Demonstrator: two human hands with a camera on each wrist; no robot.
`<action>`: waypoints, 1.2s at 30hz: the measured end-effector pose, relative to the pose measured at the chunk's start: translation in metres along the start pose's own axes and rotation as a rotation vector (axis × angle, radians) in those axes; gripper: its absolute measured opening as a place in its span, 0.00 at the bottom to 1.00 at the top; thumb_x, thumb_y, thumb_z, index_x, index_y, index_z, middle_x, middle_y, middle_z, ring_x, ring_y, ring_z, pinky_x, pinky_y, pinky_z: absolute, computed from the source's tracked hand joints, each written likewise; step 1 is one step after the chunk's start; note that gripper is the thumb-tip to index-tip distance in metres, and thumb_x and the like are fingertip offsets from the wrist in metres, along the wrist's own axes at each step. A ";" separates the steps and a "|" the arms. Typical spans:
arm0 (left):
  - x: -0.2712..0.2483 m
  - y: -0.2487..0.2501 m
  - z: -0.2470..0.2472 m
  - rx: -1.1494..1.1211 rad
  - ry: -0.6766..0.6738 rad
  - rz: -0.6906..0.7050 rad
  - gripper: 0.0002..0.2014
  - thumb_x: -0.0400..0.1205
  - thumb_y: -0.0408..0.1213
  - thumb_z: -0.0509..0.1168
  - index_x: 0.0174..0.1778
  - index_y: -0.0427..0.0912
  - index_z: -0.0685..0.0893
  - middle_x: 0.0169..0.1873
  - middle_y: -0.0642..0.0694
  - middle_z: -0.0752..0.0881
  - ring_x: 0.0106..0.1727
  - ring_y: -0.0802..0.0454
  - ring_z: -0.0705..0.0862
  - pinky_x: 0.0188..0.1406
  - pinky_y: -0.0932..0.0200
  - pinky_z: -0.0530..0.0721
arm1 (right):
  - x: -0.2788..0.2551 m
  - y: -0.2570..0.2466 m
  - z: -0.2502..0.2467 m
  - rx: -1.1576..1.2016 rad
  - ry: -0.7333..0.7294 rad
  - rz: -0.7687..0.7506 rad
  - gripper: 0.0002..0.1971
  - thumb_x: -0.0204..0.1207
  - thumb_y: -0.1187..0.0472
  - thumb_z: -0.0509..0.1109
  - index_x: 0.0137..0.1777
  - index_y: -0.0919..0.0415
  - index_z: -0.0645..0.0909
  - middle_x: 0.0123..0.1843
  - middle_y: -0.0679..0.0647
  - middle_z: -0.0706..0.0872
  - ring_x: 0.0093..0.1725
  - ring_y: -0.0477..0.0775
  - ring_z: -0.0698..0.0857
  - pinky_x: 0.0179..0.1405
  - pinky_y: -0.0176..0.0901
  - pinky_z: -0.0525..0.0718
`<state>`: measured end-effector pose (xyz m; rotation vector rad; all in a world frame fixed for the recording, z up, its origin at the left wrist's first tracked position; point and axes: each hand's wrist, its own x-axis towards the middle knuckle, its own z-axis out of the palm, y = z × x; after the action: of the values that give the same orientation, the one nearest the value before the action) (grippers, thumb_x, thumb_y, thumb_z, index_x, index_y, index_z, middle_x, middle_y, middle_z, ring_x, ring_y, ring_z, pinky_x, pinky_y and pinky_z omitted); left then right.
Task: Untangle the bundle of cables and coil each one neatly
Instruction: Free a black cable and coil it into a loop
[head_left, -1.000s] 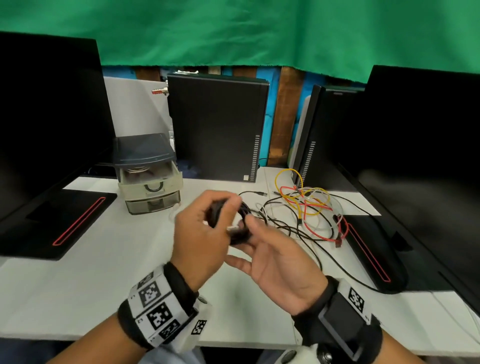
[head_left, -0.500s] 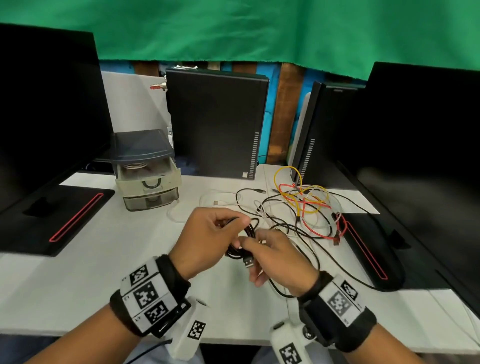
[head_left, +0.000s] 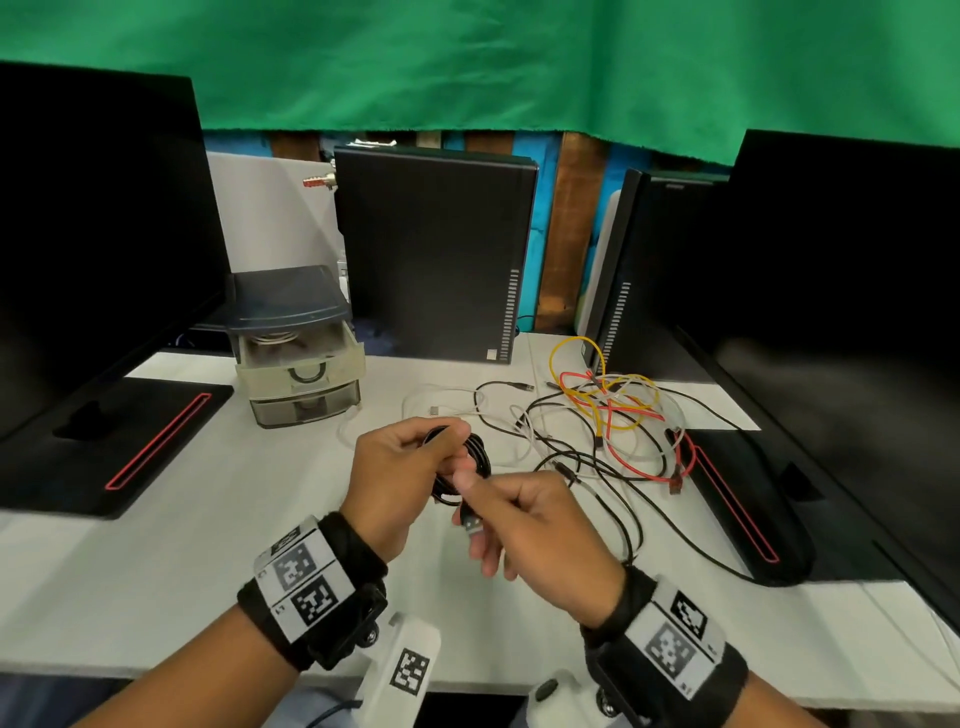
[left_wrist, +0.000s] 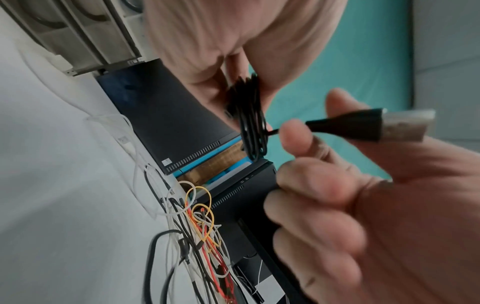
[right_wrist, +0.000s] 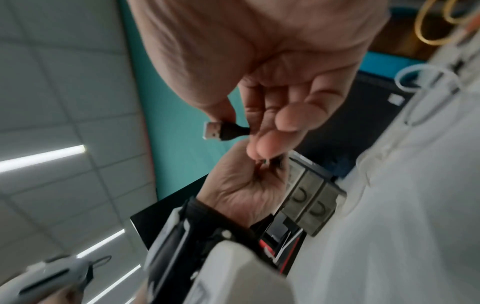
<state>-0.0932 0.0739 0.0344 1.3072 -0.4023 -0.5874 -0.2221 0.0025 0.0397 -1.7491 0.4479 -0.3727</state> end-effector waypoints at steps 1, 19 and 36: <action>-0.002 -0.001 -0.001 -0.001 -0.044 -0.013 0.05 0.79 0.31 0.74 0.47 0.33 0.91 0.30 0.40 0.87 0.28 0.50 0.84 0.27 0.60 0.81 | 0.000 -0.002 -0.002 0.006 0.020 -0.050 0.23 0.85 0.48 0.65 0.39 0.67 0.86 0.28 0.59 0.84 0.27 0.54 0.82 0.24 0.32 0.74; -0.012 0.008 -0.003 0.060 -0.377 -0.041 0.30 0.72 0.43 0.81 0.70 0.47 0.82 0.59 0.44 0.90 0.61 0.50 0.89 0.61 0.60 0.86 | 0.016 0.024 -0.022 -0.504 0.125 -0.487 0.09 0.81 0.54 0.69 0.54 0.53 0.90 0.46 0.39 0.83 0.42 0.42 0.83 0.40 0.27 0.74; 0.039 -0.010 -0.051 0.462 -0.337 -0.391 0.11 0.84 0.27 0.67 0.62 0.38 0.83 0.36 0.43 0.89 0.31 0.51 0.83 0.34 0.61 0.80 | 0.040 0.049 -0.104 -0.815 0.230 0.199 0.12 0.80 0.49 0.70 0.58 0.51 0.87 0.51 0.45 0.89 0.51 0.48 0.86 0.54 0.45 0.84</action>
<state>-0.0338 0.0881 0.0109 1.7530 -0.5869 -1.0974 -0.2415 -0.1152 0.0153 -2.4243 1.0364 -0.2613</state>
